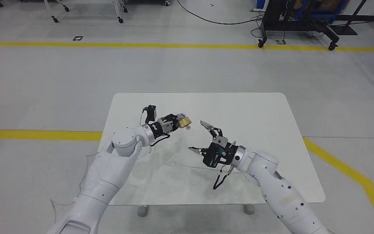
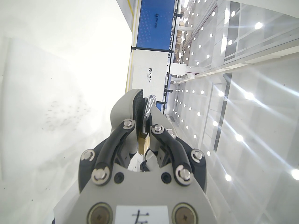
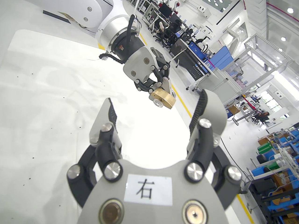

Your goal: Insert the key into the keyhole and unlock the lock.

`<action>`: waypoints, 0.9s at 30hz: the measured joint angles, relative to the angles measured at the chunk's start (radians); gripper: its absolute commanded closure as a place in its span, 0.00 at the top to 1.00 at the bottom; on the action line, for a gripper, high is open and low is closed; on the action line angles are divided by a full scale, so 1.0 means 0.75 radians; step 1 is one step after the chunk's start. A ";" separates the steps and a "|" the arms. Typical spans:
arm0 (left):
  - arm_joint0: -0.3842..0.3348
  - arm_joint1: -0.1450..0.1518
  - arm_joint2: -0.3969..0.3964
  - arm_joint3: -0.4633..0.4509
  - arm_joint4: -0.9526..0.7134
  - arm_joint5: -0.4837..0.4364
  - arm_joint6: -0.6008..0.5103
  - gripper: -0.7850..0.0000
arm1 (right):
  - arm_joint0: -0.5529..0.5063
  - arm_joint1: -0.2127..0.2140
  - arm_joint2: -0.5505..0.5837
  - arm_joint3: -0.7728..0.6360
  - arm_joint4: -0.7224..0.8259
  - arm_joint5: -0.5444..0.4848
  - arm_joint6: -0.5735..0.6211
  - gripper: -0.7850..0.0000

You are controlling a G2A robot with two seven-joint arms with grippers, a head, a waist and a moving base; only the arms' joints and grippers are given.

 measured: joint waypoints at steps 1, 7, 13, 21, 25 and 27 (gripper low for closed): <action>0.001 -0.001 -0.001 0.001 -0.003 0.005 0.010 0.00 | -0.003 -0.001 -0.004 -0.003 0.002 0.010 0.001 1.00; 0.004 -0.002 -0.004 -0.002 -0.001 0.023 0.026 0.00 | 0.028 -0.014 -0.065 0.065 0.000 0.079 -0.036 0.37; 0.007 -0.002 -0.002 -0.008 0.008 0.021 0.021 0.00 | 0.071 -0.039 -0.139 0.166 -0.032 0.253 -0.022 0.24; 0.006 -0.003 0.000 -0.008 0.018 0.031 0.010 0.00 | 0.110 -0.064 -0.209 0.242 -0.079 0.399 0.001 0.11; 0.003 -0.003 0.008 -0.006 0.034 0.036 -0.001 0.00 | 0.124 -0.073 -0.237 0.246 -0.135 0.446 0.059 0.12; 0.002 -0.004 0.009 -0.005 0.035 0.036 -0.002 0.00 | 0.128 -0.076 -0.242 0.248 -0.141 0.458 0.068 0.10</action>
